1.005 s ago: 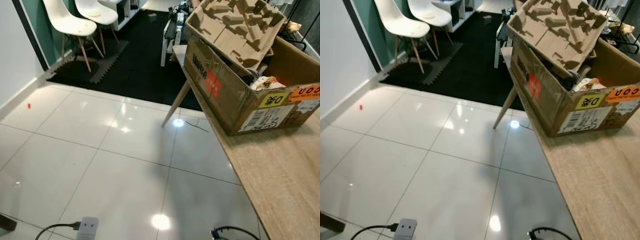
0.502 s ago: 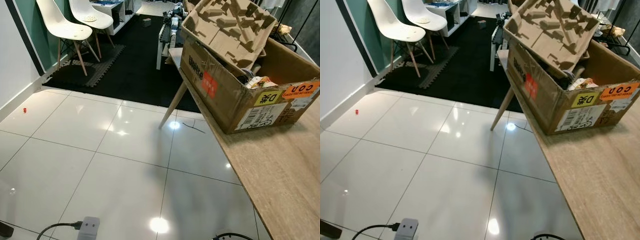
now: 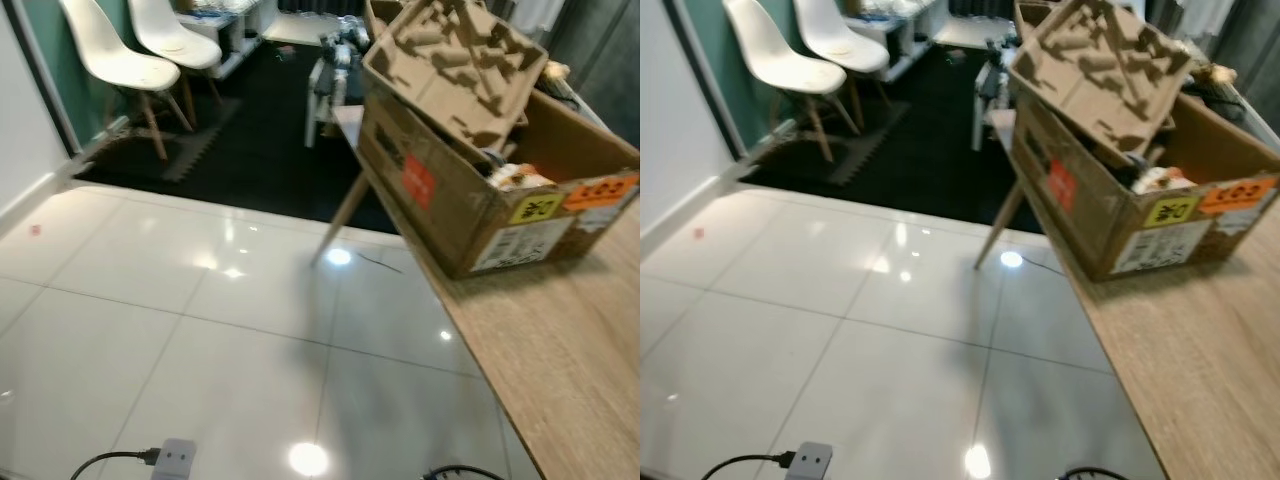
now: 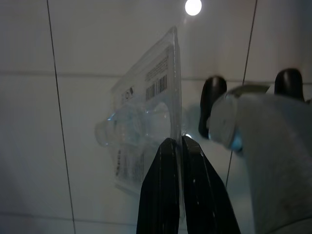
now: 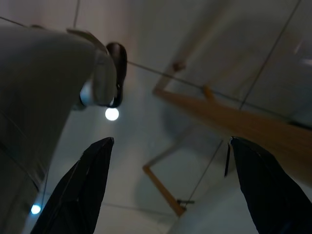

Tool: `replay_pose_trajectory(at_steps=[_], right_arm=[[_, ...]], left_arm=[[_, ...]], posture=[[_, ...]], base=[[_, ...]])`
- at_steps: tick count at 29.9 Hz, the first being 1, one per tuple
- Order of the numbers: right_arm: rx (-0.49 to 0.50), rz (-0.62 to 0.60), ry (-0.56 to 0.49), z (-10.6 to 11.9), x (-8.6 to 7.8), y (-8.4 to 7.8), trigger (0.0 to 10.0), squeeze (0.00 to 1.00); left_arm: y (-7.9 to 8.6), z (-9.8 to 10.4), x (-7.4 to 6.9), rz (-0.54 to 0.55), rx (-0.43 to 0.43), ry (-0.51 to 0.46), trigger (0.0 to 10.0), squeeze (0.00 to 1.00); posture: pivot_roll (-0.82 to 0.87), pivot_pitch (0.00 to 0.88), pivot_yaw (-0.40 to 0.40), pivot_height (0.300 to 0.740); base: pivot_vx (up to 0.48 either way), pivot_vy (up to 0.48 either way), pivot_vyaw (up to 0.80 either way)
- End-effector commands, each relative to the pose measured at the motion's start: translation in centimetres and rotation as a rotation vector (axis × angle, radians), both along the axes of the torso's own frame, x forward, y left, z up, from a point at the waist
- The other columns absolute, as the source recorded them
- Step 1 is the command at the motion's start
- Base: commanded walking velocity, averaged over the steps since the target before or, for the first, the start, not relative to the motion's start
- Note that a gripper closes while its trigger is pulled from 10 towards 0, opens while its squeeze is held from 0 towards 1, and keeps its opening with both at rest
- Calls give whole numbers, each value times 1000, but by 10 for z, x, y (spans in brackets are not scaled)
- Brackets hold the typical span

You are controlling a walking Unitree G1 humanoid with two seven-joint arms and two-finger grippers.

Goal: Picking trash to rubbish bin

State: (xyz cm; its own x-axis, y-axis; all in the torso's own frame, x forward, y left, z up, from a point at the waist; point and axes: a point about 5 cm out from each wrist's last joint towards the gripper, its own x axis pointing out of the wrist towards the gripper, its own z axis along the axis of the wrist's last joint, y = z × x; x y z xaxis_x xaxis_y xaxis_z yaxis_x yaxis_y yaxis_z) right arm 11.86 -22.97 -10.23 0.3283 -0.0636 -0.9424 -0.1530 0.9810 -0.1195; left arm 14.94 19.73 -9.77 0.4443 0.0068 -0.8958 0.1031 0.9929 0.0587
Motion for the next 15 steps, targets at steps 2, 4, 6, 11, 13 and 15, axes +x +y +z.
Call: replay_pose_trajectory(at_steps=[2,4,6,11,13,15], right_arm=[[3,-11,-6,1,2,-1,10000,0],[3,-11,-7,1,2,-2,10000,0],[1,-11,-7,1,2,-2,10000,0],[-3,-12,-6,1,1,-3,10000,0],[-10,-18,-3,1,0,-6,10000,0],[-14,-21,-2,1,0,-6,10000,0]], left_arm=[[-1,-3,-7,-6,-2,25,10000,0],[-1,-3,-7,-6,-2,26,10000,0],[-1,-3,-8,-6,-2,26,10000,0],[-1,-3,-8,-6,-3,27,10000,0],[-3,-3,-8,-11,-5,29,10000,0],[-3,-3,-8,-12,-6,29,10000,0]], posture=[[9,69,-36,740],[9,69,-36,740],[7,70,-40,740],[7,70,-40,740],[2,71,-39,740],[0,72,-39,740]], base=[[375,0,0],[375,0,0],[375,0,0],[373,0,0],[373,0,0],[375,0,0]])
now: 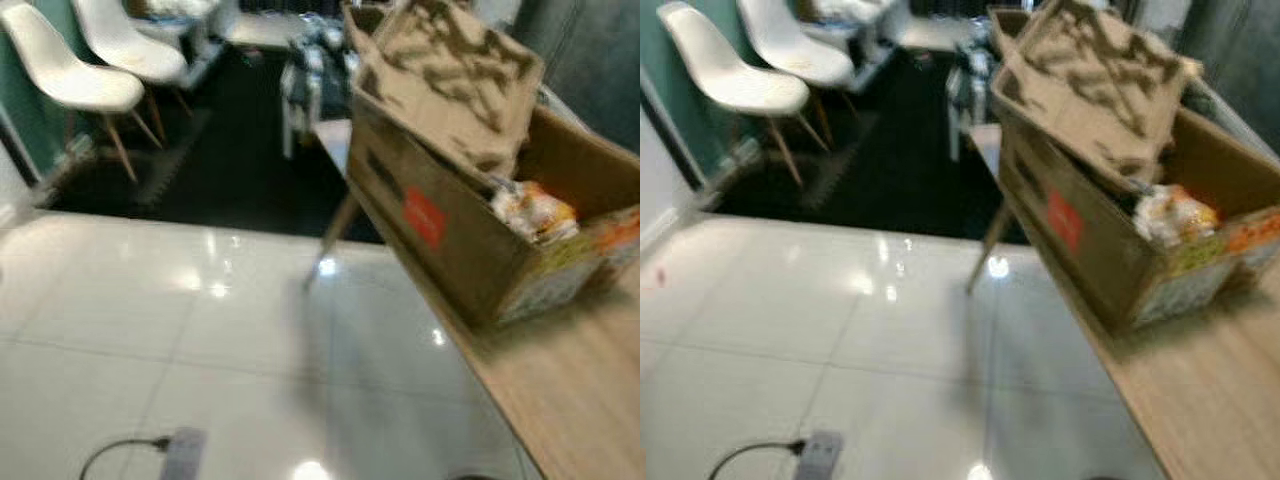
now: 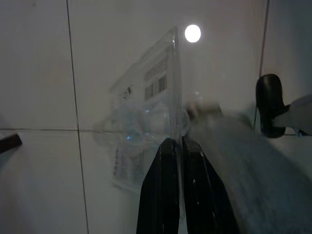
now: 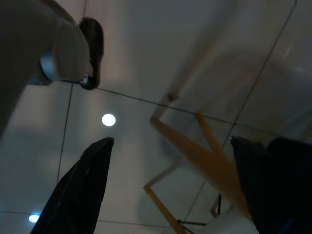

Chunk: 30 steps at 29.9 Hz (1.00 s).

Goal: Picking trash to rubbish bin

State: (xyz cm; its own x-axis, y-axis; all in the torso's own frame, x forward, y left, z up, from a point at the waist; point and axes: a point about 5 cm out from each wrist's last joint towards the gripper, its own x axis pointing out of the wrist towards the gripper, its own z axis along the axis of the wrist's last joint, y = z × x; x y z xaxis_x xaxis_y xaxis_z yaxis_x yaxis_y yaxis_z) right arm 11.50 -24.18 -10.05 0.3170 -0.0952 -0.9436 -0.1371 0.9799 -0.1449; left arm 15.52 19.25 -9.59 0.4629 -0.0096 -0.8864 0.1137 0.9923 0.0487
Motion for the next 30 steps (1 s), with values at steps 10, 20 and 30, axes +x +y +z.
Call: replay_pose_trajectory(at_steps=[10,20,30], right_arm=[[8,-8,16,-2,-2,4,10000,0],[12,-9,22,-2,-3,6,10000,0],[14,3,32,-3,-5,7,10000,0]], left_arm=[[1,-5,-12,15,11,39,10000,0],[3,-3,-8,8,17,24,10000,0],[4,3,6,6,26,-22,10000,0]], posture=[[-2,72,-38,740],[-1,67,-35,740],[4,67,-37,740]], base=[[149,0,-236],[0,0,-788],[0,0,-786]])
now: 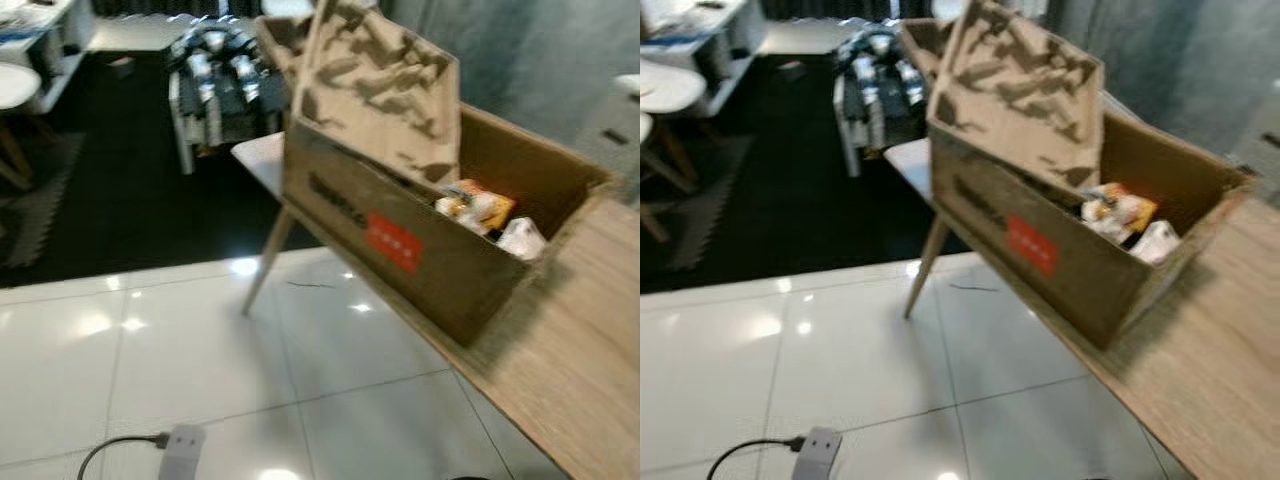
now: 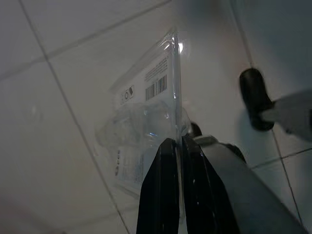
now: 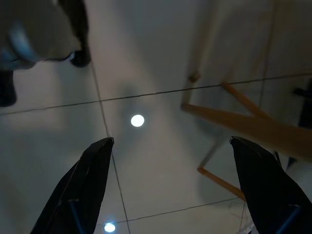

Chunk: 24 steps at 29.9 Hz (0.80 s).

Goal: Picking trash to rubbish bin

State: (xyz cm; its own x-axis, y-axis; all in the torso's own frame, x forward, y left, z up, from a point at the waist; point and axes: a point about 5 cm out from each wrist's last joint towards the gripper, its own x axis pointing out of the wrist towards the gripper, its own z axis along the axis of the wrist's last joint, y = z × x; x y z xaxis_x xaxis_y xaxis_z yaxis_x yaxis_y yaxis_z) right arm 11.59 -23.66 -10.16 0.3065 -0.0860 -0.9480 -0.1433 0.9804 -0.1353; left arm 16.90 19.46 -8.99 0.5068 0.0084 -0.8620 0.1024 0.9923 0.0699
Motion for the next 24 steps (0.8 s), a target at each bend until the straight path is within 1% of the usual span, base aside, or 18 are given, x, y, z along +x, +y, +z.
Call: replay_pose_trajectory(at_steps=[1,11,15,16,17,19,20,21,22,24], right_arm=[[6,-2,21,-2,-5,2,10000,0],[9,-9,26,-3,-9,2,10000,0],[9,-9,30,-3,-10,2,10000,0],[9,-9,30,-3,-10,2,10000,0],[8,-12,29,-3,-10,2,10000,0],[7,-11,25,-3,-10,2,10000,0],[7,-11,25,-3,-10,2,10000,0],[5,-11,20,-3,-9,2,10000,0],[5,-11,20,-3,-9,2,10000,0],[5,-12,12,-2,-7,2,10000,0]], left_arm=[[2,-3,-8,-2,10,29,10000,0],[-1,-2,-4,-10,7,9,10000,0],[4,6,11,27,28,-57,10000,0],[4,6,11,27,28,-57,10000,0],[7,9,16,44,36,-79,10000,0],[13,16,28,93,49,-136,10000,0],[13,16,28,93,49,-136,10000,0],[22,27,43,172,43,-216,10000,0],[22,27,43,172,43,-216,10000,0],[34,43,62,268,19,-325,10000,0]], posture=[[4,67,-37,740],[-3,77,-31,740],[0,83,-35,740],[0,83,-35,740],[0,84,-35,740],[0,84,-35,740],[0,84,-35,740],[0,84,-35,740],[0,84,-35,740],[0,84,-34,740]], base=[[0,0,-781],[0,0,-786],[0,0,-786],[0,0,-788],[0,0,-788],[0,0,0],[0,0,0],[0,0,0],[0,0,0],[0,0,0]])
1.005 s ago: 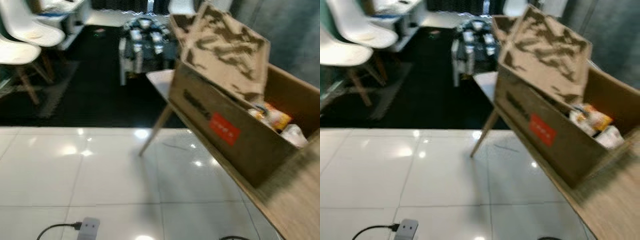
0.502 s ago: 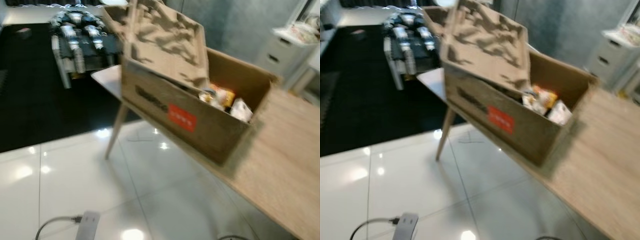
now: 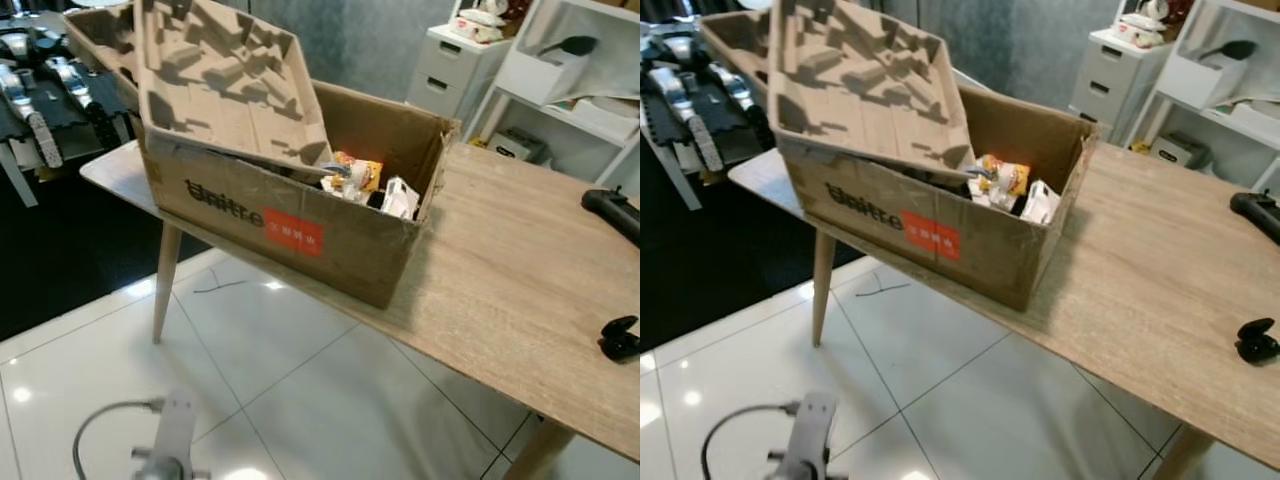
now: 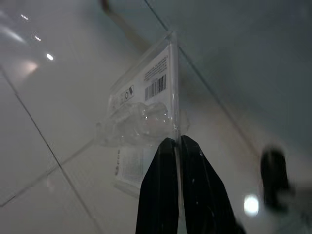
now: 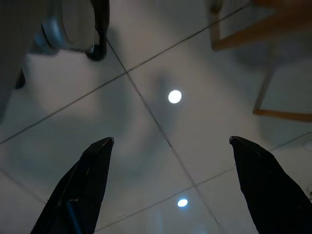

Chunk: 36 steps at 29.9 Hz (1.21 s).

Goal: Picking trash to rubbish bin

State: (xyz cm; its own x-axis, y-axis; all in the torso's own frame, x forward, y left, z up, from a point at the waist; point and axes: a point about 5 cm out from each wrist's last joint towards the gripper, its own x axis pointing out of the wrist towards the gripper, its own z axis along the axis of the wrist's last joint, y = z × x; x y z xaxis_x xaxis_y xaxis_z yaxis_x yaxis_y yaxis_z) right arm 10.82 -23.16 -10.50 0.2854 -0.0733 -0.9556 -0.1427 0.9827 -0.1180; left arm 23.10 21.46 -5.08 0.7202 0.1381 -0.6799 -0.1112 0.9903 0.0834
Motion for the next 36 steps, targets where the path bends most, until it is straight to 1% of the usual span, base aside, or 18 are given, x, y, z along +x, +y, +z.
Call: replay_pose_trajectory(at_steps=[1,3,8,12,15,16,18,19,21,22,23,24,25,27,31,32,35,36], right_arm=[[-8,-9,-13,1,1,-2,10000,0],[-8,-9,-13,1,1,-2,10000,0],[-2,-9,-18,1,3,1,10000,0],[-2,-9,-18,0,3,2,10000,0],[0,-13,-18,0,2,1,10000,0],[0,-14,-18,0,2,1,10000,0],[0,-14,-18,0,2,1,10000,0],[0,-15,-18,1,2,0,10000,0],[0,-15,-18,1,2,-1,10000,0],[0,-15,-18,1,2,-1,10000,0],[0,-14,-20,1,2,-2,10000,0],[1,-14,-21,1,3,-2,10000,0],[1,-14,-21,1,3,-2,10000,0],[1,-13,-21,1,3,-2,10000,0],[4,-10,-25,2,5,-2,10000,0],[4,-10,-25,2,5,-2,10000,0],[7,-9,-27,2,5,-1,10000,0],[7,-9,-27,2,5,-1,10000,0]], left_arm=[[19,11,7,118,-20,-84,10000,0],[19,11,7,118,-20,-84,10000,0],[72,54,32,418,-34,-342,10000,0],[89,66,33,530,-49,-409,10000,0],[114,91,39,696,-150,-590,10000,0],[122,106,45,723,-228,-699,10000,0],[122,106,45,723,-228,-699,10000,0],[130,141,64,668,-386,-929,10000,0],[132,175,78,555,-509,-1125,10000,0],[132,175,78,555,-509,-1125,10000,0],[126,207,89,387,-609,-1287,10000,0],[120,223,93,277,-666,-1363,10000,0],[120,223,93,277,-666,-1363,10000,0],[110,240,96,141,-717,-1440,10000,0],[71,291,88,-295,-932,-1623,10000,0],[71,291,88,-295,-932,-1623,10000,0],[58,311,77,-503,-1025,-1697,10000,0],[58,311,77,-503,-1025,-1697,10000,0]], posture=[[0,84,-34,740],[0,84,-34,740],[4,89,-32,740],[4,89,-31,740],[1,91,-30,740],[1,91,-30,740],[1,91,-30,740],[4,92,-35,740],[5,92,-36,740],[5,92,-36,740],[9,90,-38,740],[10,90,-38,740],[10,90,-38,740],[10,90,-38,740],[10,85,-36,740],[10,85,-36,740],[8,82,-33,740],[8,82,-33,740]], base=[[0,0,0],[0,0,0],[0,0,0],[0,0,0],[0,0,0],[0,0,0],[0,0,0],[0,0,0],[0,0,0],[0,0,0],[0,0,0],[0,0,0],[0,0,0],[0,0,0],[0,0,0],[0,0,0],[0,0,0],[0,0,0]])
